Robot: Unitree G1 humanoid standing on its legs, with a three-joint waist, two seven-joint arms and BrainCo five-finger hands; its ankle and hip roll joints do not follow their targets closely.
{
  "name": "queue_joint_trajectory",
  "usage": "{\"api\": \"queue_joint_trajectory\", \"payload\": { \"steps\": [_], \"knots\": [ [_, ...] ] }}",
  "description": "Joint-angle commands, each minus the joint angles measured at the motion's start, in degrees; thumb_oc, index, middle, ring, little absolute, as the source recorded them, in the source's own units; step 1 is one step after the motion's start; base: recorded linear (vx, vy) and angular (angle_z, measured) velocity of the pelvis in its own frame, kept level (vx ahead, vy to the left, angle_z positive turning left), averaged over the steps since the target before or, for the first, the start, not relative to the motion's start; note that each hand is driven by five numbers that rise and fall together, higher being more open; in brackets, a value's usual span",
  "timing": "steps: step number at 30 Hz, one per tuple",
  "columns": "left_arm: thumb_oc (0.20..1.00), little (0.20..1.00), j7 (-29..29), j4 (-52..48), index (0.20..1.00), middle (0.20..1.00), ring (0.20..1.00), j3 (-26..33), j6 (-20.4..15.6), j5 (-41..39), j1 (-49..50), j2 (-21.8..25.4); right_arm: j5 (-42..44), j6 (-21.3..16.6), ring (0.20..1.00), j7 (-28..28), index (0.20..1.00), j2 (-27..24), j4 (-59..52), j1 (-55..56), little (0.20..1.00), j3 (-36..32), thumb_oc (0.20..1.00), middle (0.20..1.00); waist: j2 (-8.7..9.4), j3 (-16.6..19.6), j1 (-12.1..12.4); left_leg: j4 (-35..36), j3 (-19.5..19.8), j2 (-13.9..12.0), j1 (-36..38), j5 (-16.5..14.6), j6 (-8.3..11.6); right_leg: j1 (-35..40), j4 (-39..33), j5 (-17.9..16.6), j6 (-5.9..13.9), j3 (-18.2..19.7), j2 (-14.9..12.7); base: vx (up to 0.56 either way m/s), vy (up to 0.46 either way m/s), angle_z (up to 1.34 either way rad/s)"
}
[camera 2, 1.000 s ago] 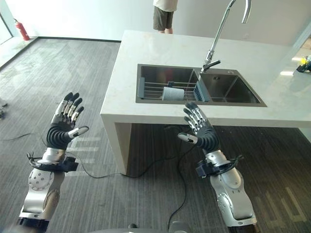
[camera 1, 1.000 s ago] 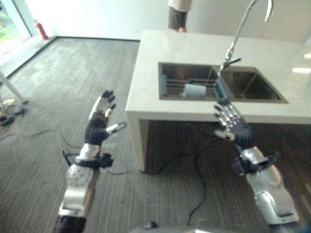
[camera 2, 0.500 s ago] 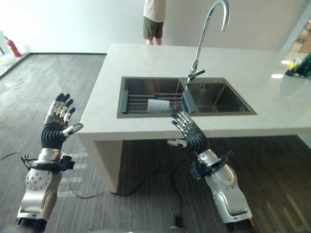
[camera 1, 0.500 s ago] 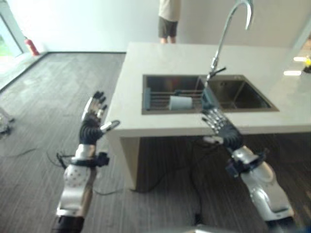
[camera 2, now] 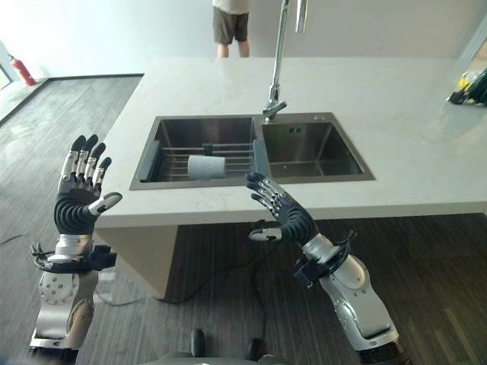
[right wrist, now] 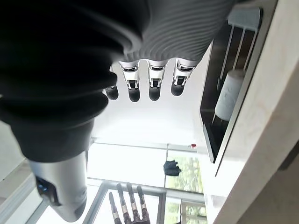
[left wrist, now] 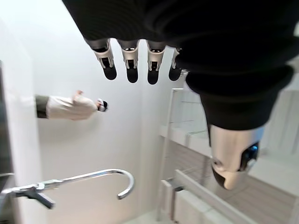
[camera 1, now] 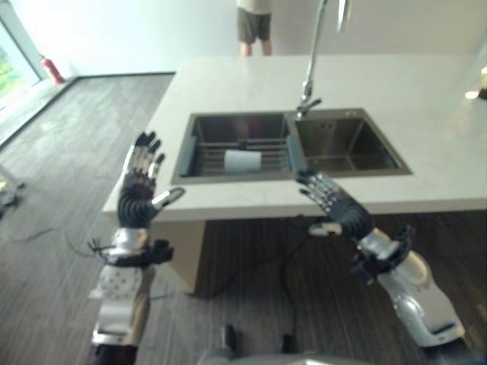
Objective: Place the dishes in the dishwasher.
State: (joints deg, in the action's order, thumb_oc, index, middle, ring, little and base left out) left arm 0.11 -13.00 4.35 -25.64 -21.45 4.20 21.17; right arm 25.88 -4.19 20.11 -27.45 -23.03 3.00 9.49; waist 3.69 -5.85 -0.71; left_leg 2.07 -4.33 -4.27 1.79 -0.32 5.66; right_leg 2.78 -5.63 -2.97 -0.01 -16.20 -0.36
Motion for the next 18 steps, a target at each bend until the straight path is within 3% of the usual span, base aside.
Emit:
{"api": "queue_joint_trajectory", "payload": {
  "steps": [1,12,13,18],
  "knots": [
    [1.0,1.0,0.2,-3.8,1.0,1.0,1.0,0.6,-3.6,-0.5,0.8,4.0,1.6,-4.2,1.0,-2.1,1.0,1.0,-3.0,-2.5,1.0,-2.3,1.0,1.0,-1.52,1.9,1.1,2.9,-2.3,0.3,4.2,0.5,-1.82,1.2,1.0,-2.1,8.47,3.5,-7.9,0.06,0.129,0.02],
    [1.0,1.0,1.4,-4.9,1.0,1.0,1.0,0.3,-3.0,1.4,-1.5,5.4,0.0,-6.0,1.0,-5.1,1.0,3.6,-2.9,-4.2,1.0,-0.3,1.0,1.0,-2.43,2.6,0.2,2.9,-4.1,1.3,4.8,-1.5,-3.86,0.7,1.3,-2.8,9.89,3.0,-9.9,0.02,0.051,-0.06],
    [1.0,1.0,2.6,-2.5,1.0,1.0,1.0,-7.9,7.0,-7.0,1.2,3.7,1.6,-8.6,1.0,-18.2,1.0,2.9,5.6,4.4,1.0,-7.8,1.0,1.0,-2.78,-1.7,-2.3,2.9,-7.5,2.2,4.2,0.4,-3.63,2.6,0.6,0.0,6.66,6.1,-4.0,0.01,-0.011,-0.04],
    [1.0,1.0,1.4,-2.9,1.0,1.0,1.0,-7.7,6.3,-6.7,1.6,3.9,0.8,-7.4,1.0,-19.0,1.0,3.4,4.7,3.6,1.0,-7.8,1.0,1.0,-2.65,-0.9,-2.2,2.9,-7.7,2.4,4.8,-0.3,-4.23,2.7,0.6,0.6,6.08,6.3,-3.3,0.0,-0.011,-0.07]
  ]
}}
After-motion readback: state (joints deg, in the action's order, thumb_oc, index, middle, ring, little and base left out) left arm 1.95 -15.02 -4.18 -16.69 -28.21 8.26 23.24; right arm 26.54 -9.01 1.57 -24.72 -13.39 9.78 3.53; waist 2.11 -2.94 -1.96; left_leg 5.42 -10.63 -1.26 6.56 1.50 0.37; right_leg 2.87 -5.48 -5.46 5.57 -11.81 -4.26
